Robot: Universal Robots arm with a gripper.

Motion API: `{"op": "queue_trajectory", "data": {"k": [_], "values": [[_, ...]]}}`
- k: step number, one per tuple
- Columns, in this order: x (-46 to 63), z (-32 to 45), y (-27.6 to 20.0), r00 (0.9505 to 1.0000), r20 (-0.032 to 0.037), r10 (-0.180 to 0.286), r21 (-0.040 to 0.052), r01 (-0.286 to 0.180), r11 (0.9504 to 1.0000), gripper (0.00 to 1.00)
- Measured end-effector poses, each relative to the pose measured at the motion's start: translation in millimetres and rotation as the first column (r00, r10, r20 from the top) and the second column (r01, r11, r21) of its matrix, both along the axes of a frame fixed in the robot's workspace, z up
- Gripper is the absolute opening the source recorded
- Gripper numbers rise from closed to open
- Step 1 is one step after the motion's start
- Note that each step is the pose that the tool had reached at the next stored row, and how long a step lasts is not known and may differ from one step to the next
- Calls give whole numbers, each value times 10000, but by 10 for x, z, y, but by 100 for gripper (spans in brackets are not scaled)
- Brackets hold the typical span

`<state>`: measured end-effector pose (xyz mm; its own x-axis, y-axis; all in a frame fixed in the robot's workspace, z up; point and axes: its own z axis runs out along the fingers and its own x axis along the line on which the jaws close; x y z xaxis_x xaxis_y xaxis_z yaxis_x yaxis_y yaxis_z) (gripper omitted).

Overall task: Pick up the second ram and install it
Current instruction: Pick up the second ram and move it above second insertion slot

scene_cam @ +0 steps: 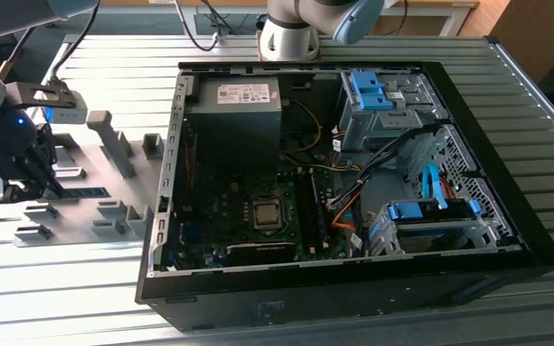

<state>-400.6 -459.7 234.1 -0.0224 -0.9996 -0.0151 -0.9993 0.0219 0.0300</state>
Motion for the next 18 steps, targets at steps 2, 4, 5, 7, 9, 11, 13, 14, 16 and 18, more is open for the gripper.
{"op": "queue_trajectory", "data": {"k": [2,4,5,7,9,11,13,14,16,18], "values": [[0,12,0,10000,1,0,1,0,10000,14],[0,26,0,10000,1,0,1,0,10000,14],[0,31,0,10000,2,0,2,0,10000,14],[0,43,0,10000,2,0,1,0,10000,14],[0,59,0,10000,1,0,1,0,10000,14],[0,75,0,10000,2,0,1,0,10000,14],[0,85,0,10000,3,0,2,0,10000,14],[0,92,0,10000,2,0,1,0,10000,14],[0,104,0,10000,2,0,2,0,10000,14],[0,115,0,10000,2,0,1,0,10000,14]]}}
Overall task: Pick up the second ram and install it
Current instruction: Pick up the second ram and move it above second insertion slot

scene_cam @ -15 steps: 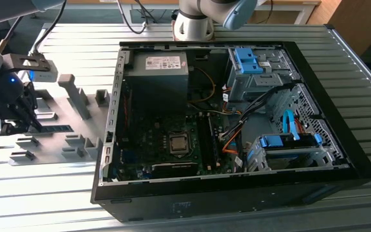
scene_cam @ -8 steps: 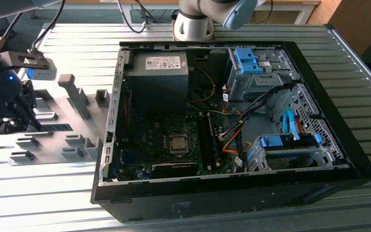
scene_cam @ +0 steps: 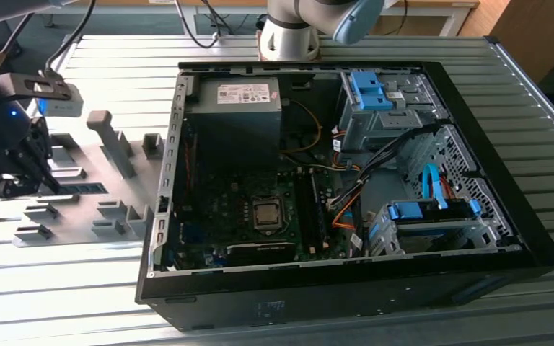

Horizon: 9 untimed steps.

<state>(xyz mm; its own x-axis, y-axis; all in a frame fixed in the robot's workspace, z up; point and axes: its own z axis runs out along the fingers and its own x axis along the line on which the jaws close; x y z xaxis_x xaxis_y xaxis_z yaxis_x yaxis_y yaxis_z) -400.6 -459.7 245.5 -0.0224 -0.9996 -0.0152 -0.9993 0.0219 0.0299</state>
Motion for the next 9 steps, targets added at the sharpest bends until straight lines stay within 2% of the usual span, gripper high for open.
{"op": "queue_trajectory", "data": {"k": [9], "values": [[0,43,0,10000,-1,0,0,0,10000,14]]}}
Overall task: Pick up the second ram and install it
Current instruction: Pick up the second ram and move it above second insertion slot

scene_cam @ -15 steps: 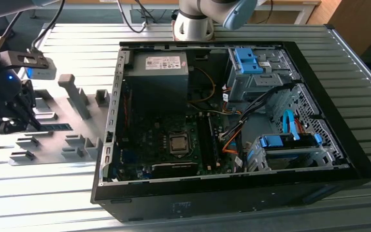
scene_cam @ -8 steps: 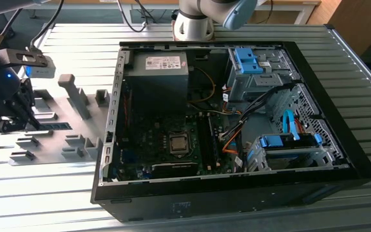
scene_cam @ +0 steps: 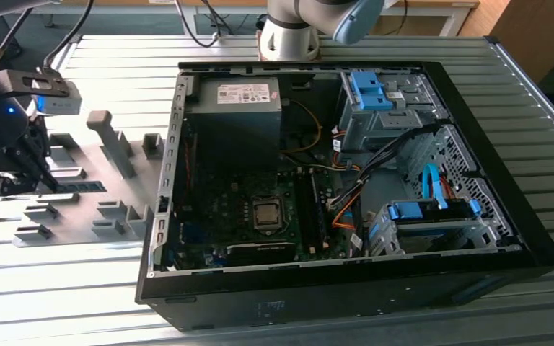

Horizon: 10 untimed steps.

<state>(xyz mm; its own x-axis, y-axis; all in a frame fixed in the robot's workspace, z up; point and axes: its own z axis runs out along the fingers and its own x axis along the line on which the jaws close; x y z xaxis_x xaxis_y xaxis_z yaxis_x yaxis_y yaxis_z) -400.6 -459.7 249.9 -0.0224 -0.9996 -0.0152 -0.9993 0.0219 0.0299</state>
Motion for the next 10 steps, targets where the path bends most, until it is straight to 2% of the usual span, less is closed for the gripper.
{"op": "queue_trajectory", "data": {"k": [10], "values": [[0,51,0,10000,0,1,0,-1,10000,14]]}}
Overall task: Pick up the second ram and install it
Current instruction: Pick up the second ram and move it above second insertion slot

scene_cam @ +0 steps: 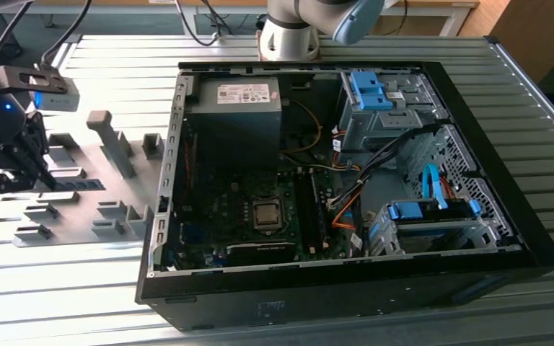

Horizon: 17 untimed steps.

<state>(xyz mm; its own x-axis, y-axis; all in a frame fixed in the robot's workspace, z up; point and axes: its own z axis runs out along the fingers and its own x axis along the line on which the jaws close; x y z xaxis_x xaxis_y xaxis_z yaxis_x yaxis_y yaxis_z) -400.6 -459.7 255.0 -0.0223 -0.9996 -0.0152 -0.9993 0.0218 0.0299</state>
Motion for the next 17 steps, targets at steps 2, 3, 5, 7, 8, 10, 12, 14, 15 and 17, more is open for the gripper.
{"op": "queue_trajectory", "data": {"k": [2,3,5,7,8,10,12,14,15,17], "values": [[0,10,0,10000,0,-1,0,1,10000,14],[0,16,0,10000,0,-2,0,2,10000,14],[0,27,0,10000,1,-1,1,1,10000,14],[0,39,0,10000,1,-1,1,1,10000,14],[0,44,0,10000,1,-1,1,1,10000,14],[0,55,0,10000,0,-1,1,1,10000,14],[0,66,0,10000,1,-1,1,1,10000,14],[0,77,0,10000,0,-1,1,1,10000,14],[0,83,0,10000,0,-1,0,1,10000,14],[0,94,0,10000,0,-1,1,1,10000,14]]}}
